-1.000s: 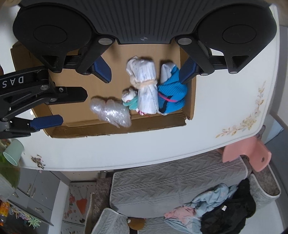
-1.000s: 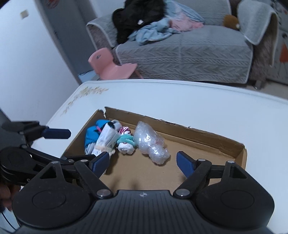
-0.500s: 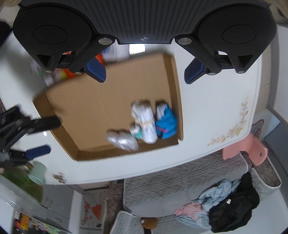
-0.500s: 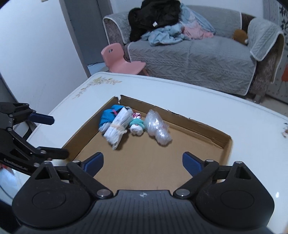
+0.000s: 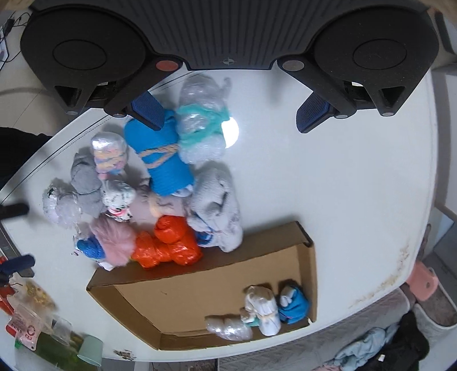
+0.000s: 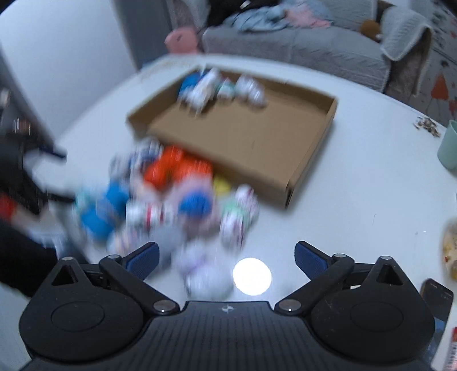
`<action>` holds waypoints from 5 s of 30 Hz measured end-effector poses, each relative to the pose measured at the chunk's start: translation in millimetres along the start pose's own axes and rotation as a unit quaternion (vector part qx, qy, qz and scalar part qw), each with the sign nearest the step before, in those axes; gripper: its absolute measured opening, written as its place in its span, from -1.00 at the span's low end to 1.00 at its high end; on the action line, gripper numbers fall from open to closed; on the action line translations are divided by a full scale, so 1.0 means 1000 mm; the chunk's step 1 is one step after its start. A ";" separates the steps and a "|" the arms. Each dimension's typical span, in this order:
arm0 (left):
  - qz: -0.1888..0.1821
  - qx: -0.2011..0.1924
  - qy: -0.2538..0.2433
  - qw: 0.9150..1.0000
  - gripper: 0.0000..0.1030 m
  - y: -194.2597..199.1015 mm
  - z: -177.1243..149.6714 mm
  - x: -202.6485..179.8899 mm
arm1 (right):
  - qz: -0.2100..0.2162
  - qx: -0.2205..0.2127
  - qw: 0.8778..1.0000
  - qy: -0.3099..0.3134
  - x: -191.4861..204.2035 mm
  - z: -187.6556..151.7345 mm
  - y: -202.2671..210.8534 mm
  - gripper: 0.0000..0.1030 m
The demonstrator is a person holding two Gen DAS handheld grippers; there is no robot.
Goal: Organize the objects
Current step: 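Return to the pile, grasp teal-tied plastic bundle with left gripper while right grasps white fluffy bundle, then carry both bundles into the tray and open both grippers to release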
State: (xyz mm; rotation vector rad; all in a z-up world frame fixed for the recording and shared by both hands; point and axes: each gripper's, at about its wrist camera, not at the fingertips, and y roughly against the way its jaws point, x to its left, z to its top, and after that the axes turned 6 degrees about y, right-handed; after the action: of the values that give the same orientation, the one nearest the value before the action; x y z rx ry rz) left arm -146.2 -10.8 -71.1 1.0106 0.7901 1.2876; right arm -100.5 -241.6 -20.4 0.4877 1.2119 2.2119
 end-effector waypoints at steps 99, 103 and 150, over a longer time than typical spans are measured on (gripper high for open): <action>-0.046 -0.065 -0.021 0.997 -0.10 -0.109 0.247 -0.020 | -0.042 -0.044 0.997 0.055 -0.090 0.187 -0.109 -0.29; -0.046 -0.060 -0.010 0.997 -0.10 -0.118 0.248 -0.020 | -0.042 -0.033 0.997 0.050 -0.094 0.180 -0.114 -0.29; -0.035 -0.048 0.010 0.998 0.56 -0.116 0.241 -0.025 | -0.052 -0.018 0.997 0.052 -0.094 0.183 -0.118 0.10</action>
State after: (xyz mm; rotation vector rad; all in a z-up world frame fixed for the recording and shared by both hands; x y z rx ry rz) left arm 115.0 -72.5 -88.0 0.8864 0.7657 1.2655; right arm 109.8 -132.4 -29.7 0.2916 1.2211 2.1888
